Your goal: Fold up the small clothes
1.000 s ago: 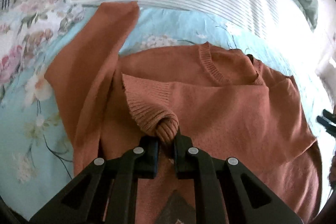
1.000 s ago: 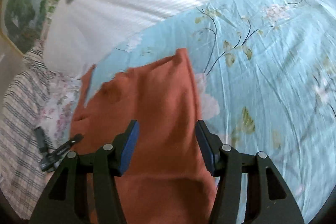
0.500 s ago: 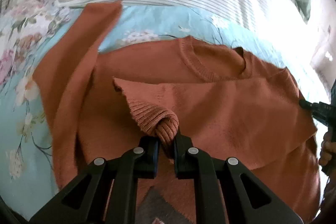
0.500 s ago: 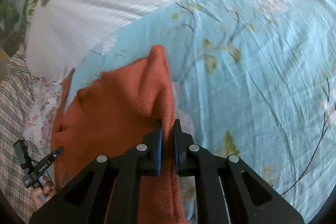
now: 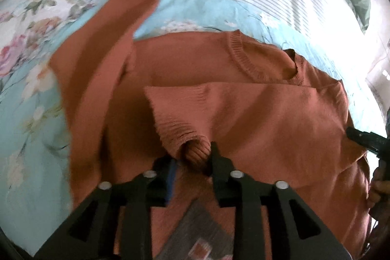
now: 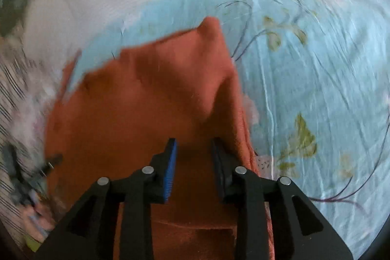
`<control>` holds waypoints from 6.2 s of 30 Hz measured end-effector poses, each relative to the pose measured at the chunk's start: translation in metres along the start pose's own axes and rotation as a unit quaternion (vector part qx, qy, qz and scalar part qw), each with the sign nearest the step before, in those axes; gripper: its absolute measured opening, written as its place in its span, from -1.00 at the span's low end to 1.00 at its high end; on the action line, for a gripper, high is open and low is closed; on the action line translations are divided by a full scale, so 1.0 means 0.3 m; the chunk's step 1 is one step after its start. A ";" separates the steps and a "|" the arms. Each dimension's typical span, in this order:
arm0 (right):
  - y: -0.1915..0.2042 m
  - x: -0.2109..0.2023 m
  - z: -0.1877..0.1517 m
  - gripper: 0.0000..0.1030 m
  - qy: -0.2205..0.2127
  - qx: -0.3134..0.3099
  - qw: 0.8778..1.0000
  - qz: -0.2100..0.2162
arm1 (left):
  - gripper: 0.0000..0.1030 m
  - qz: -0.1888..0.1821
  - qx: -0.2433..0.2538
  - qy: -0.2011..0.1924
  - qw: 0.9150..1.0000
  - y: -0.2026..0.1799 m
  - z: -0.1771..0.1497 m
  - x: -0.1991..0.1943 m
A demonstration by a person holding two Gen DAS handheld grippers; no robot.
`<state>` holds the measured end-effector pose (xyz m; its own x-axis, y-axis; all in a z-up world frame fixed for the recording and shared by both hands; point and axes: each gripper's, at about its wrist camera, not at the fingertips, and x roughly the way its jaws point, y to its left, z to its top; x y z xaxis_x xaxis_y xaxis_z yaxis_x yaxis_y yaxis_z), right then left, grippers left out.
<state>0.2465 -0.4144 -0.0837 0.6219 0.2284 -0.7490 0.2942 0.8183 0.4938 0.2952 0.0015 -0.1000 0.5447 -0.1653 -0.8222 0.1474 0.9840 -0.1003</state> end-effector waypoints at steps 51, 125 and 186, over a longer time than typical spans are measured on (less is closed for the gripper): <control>0.105 -0.234 -0.262 0.01 -0.001 0.040 0.989 0.140 | -0.95 -0.187 0.100 -0.083 0.974 -0.431 0.094 -0.273; -0.033 -0.341 -0.229 0.33 -0.018 -0.029 0.999 0.019 | 0.26 0.036 -0.126 -0.040 0.991 0.381 -0.257 -0.479; -0.042 -0.609 -0.322 -0.85 -0.085 -0.033 0.962 0.258 | -0.93 -0.244 -0.098 -0.153 0.953 0.261 -0.335 -0.822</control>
<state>0.0591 -0.4155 0.0043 0.7845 0.5278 -0.3255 -0.1293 0.6526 0.7466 0.0894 0.1262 0.0386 0.6703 -0.5888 -0.4517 0.3045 0.7733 -0.5562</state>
